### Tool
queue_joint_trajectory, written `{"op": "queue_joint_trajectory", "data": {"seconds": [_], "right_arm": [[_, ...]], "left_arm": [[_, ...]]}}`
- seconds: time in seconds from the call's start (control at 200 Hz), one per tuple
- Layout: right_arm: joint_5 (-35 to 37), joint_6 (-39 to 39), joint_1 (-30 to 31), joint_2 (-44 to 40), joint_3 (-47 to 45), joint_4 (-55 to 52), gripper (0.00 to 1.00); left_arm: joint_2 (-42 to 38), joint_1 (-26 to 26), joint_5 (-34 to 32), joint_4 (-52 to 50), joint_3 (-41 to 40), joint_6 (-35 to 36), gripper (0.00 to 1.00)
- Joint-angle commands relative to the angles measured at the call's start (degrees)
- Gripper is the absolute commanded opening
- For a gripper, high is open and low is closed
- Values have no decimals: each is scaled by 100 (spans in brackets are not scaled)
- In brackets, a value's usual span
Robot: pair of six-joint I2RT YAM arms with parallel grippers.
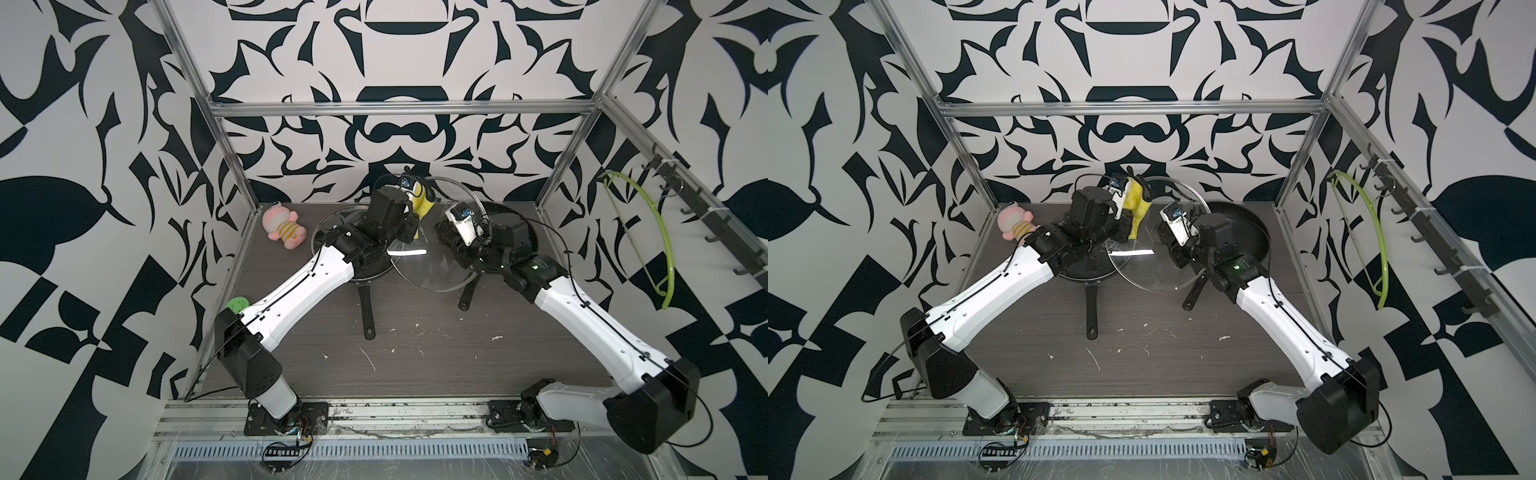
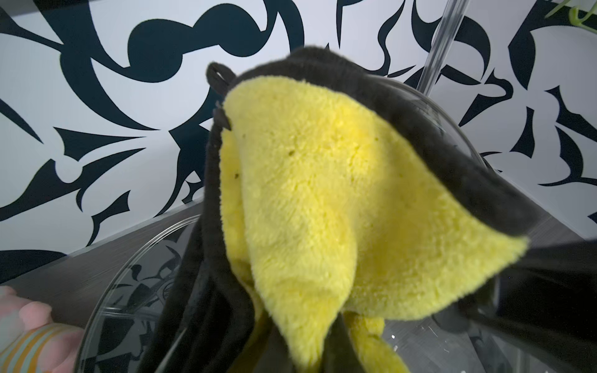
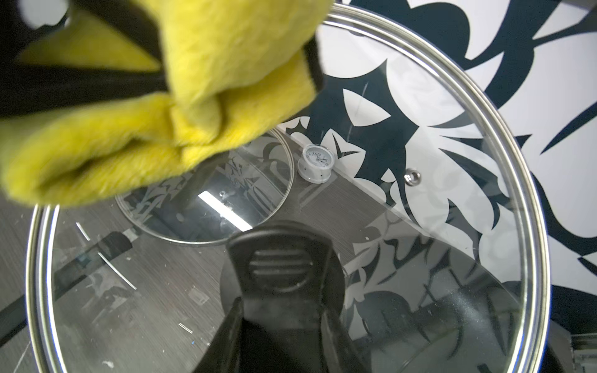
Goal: Wipe the pot lid with a cloth
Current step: Wipe the pot lid.
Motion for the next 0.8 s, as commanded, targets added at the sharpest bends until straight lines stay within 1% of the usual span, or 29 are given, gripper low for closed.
{"op": "queue_joint_trajectory", "data": {"seconds": [0.0,0.095,0.19,0.285,0.405,0.505,0.605,0.74,0.795], "right_arm": [[-699,-1196,327,-688,275,1334,0],[-527,-1808,572,-726,264,1160,0],[-269,-2212,827,-693,327,1018,0],[53,-2617,1116,-598,429,877,0],[336,-2977,1364,-448,596,710,0],[466,-3129,1463,-362,660,679,0],[519,-3136,1465,-353,645,755,0],[929,-3138,1465,-375,505,1027,0],[986,-3070,1464,-404,416,1221,0]], "left_arm": [[453,152,185,-568,465,25,0],[832,182,594,-940,1028,317,0],[1230,182,1029,-1399,1633,618,0],[1527,156,1436,-1691,2016,917,0],[1819,-32,1575,-1928,2373,1248,0],[1982,-107,1742,-2057,2537,1254,0],[2000,-115,1744,-2052,2529,1144,0],[1810,-95,1528,-1856,2281,1046,0],[1718,-54,1465,-1807,2198,1008,0]]}}
